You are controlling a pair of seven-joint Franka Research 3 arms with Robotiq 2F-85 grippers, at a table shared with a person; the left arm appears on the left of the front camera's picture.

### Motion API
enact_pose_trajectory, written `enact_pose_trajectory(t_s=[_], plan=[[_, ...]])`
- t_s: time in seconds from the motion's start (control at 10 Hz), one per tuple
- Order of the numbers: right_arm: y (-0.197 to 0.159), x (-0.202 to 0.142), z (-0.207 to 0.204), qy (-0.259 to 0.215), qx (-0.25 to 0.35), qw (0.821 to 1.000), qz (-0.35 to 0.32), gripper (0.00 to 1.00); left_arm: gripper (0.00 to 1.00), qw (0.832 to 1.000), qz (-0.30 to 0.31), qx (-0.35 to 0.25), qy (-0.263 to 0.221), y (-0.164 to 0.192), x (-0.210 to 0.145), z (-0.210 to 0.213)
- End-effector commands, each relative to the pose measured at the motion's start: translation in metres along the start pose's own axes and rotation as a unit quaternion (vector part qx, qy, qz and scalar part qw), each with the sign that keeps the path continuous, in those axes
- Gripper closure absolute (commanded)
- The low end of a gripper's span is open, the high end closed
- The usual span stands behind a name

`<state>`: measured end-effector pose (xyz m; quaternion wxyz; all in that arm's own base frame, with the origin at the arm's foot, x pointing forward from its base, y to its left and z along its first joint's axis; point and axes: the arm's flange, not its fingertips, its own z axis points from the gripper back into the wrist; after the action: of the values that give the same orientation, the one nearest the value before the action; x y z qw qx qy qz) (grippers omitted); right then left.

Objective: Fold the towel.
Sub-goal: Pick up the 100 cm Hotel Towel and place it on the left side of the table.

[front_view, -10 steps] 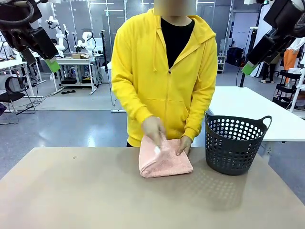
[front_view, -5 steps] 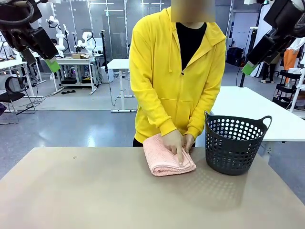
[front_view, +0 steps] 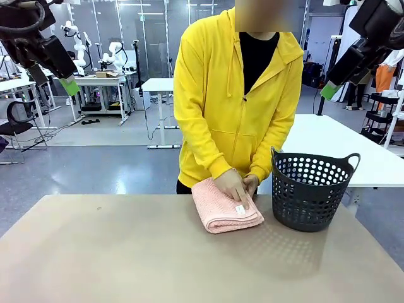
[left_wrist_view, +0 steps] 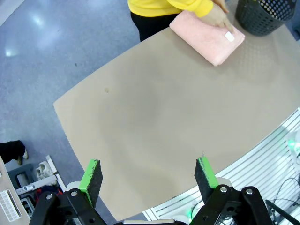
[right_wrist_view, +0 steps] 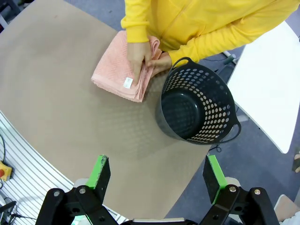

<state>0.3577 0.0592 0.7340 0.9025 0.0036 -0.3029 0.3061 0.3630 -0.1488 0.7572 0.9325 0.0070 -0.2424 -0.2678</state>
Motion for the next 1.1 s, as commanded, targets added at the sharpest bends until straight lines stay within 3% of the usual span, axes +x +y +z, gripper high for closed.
enact_pose_trajectory(t_s=[0.0,1.0], plan=[[0.0005,-0.0004,0.0006,0.001,-0.005,1.000,-0.002,0.00,0.00,1.000,-0.009,0.002,0.002,0.0017,-0.0007,0.0025],[0.0005,-0.0004,0.0006,0.001,-0.005,1.000,-0.002,0.00,0.00,1.000,-0.009,0.002,0.002,0.0017,-0.0007,0.0025]])
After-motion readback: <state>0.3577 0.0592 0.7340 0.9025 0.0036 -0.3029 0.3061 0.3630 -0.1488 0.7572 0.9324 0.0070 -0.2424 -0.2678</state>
